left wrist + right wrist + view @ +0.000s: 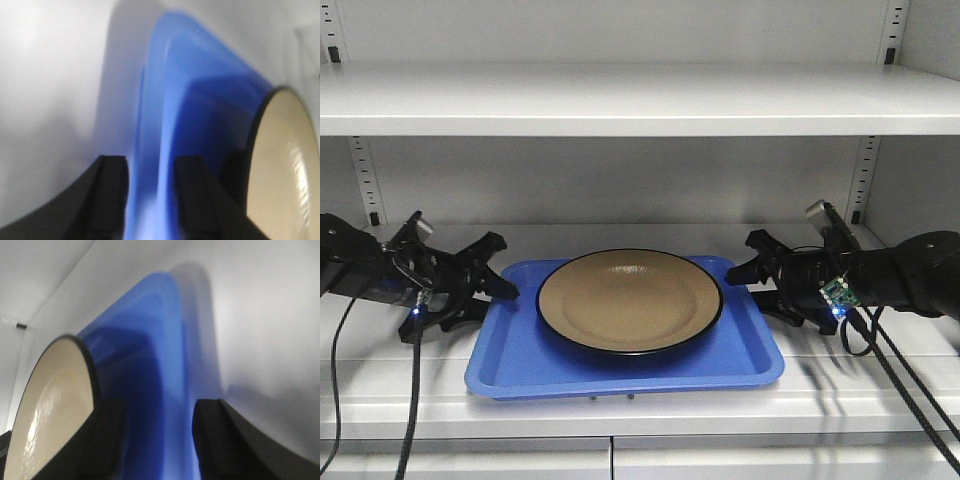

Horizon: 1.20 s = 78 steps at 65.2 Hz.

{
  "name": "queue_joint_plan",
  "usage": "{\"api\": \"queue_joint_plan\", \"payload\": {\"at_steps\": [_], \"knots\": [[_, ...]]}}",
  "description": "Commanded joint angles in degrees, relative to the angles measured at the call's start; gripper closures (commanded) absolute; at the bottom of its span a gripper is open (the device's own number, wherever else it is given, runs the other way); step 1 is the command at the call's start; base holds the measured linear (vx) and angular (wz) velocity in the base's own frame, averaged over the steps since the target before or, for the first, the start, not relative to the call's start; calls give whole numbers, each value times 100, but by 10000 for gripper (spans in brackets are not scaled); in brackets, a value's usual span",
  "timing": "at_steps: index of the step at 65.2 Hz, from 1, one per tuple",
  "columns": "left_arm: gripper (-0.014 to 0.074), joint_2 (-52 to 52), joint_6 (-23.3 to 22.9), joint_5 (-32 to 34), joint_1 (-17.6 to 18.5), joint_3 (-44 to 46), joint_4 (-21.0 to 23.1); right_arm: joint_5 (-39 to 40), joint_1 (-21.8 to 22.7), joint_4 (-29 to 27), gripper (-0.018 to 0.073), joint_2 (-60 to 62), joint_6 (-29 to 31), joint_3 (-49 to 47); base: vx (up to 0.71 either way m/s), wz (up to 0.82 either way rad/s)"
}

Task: Place disk in tray to left cabinet
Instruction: 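Open both grippers to release the tray edges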

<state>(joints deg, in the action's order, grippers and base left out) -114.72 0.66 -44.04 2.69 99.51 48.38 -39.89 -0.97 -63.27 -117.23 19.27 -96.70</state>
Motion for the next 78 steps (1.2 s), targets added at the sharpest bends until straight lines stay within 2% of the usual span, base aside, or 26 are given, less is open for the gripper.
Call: {"api": "queue_joint_plan", "payload": {"at_steps": [1, 69, 78], "knots": [[197, 381, 27, 244, -78, 172, 325, 202, 108, -309, 171, 367, 74, -201, 0, 0], [199, 376, 27, 169, -115, 172, 325, 119, 159, -310, 171, 367, 95, -196, 0, 0], [199, 558, 27, 94, -115, 172, 42, 113, 159, -310, 171, 367, 102, -196, 0, 0]]}}
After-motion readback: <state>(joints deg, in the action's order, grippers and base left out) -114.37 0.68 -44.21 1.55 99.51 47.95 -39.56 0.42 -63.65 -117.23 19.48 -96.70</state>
